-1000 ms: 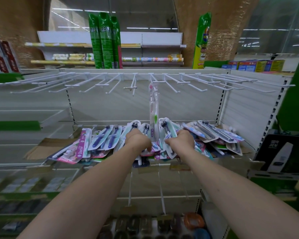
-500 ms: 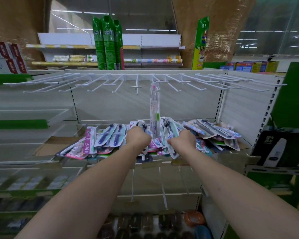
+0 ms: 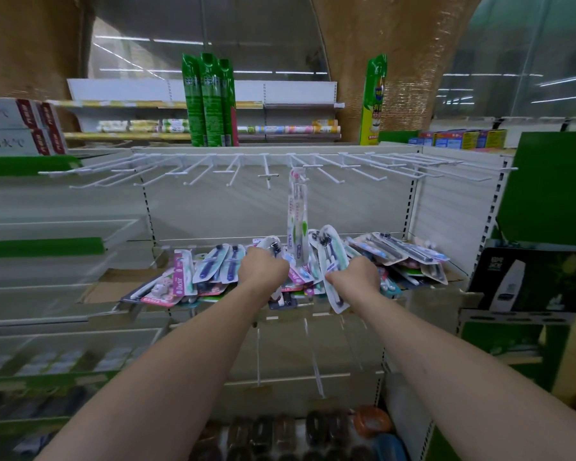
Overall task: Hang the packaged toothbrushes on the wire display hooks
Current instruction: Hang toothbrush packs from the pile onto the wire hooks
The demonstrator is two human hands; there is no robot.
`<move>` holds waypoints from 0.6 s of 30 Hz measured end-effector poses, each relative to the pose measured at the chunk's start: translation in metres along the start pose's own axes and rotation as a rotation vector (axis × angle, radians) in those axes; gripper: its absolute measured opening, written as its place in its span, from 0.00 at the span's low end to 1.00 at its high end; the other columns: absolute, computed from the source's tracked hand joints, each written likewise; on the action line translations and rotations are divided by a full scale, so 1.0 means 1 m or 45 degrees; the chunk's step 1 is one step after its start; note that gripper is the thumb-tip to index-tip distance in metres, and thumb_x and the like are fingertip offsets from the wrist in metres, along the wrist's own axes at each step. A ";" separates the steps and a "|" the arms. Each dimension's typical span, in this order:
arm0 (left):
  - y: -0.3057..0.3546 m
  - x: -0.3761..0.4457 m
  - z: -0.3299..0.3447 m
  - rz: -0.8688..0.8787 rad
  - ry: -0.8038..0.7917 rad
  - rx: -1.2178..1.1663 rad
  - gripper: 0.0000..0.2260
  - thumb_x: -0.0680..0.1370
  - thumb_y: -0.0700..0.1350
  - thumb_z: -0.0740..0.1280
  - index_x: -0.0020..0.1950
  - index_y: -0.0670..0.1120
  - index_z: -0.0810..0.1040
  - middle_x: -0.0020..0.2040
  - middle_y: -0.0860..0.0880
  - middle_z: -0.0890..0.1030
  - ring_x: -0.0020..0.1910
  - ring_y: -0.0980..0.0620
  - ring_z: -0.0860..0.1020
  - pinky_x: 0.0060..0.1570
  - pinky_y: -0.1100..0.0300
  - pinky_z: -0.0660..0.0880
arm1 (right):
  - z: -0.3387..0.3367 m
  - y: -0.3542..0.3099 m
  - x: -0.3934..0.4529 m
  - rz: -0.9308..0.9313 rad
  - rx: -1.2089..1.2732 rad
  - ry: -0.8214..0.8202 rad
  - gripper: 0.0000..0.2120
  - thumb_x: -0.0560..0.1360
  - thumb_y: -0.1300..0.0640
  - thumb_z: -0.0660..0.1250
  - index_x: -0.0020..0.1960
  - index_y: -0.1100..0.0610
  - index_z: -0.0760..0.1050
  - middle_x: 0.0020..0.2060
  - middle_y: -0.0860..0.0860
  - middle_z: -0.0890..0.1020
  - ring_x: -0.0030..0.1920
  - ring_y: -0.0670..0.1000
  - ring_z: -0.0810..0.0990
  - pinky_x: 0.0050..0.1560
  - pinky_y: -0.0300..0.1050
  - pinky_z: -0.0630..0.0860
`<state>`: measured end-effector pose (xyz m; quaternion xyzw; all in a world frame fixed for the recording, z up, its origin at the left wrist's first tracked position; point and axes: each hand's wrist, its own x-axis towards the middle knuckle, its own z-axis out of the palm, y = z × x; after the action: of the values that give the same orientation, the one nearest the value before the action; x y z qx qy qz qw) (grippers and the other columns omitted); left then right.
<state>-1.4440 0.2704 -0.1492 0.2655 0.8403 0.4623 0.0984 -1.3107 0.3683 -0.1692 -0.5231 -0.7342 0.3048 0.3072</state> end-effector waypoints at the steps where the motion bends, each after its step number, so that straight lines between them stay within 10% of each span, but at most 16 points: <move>1: -0.001 -0.003 -0.003 -0.022 0.011 -0.051 0.14 0.74 0.40 0.65 0.58 0.40 0.69 0.40 0.46 0.73 0.37 0.48 0.75 0.34 0.58 0.72 | -0.001 -0.001 -0.004 -0.004 -0.008 -0.008 0.08 0.74 0.58 0.71 0.41 0.60 0.74 0.35 0.54 0.79 0.32 0.53 0.77 0.25 0.39 0.65; 6: -0.011 -0.017 -0.022 -0.127 0.052 -0.290 0.22 0.74 0.41 0.66 0.67 0.41 0.68 0.45 0.45 0.75 0.42 0.46 0.77 0.45 0.52 0.78 | 0.003 -0.005 -0.026 -0.035 -0.033 0.000 0.10 0.74 0.56 0.72 0.49 0.59 0.74 0.43 0.55 0.81 0.41 0.55 0.80 0.36 0.48 0.78; 18: -0.030 -0.025 -0.060 -0.162 0.120 -0.336 0.18 0.71 0.38 0.67 0.59 0.44 0.70 0.52 0.42 0.79 0.48 0.40 0.80 0.50 0.44 0.83 | 0.023 -0.033 -0.059 -0.164 0.054 -0.051 0.14 0.74 0.55 0.74 0.55 0.58 0.74 0.48 0.54 0.80 0.45 0.55 0.78 0.41 0.45 0.72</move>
<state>-1.4587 0.2002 -0.1428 0.1743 0.7911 0.5735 0.1221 -1.3321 0.3001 -0.1664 -0.4620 -0.7658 0.3103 0.3223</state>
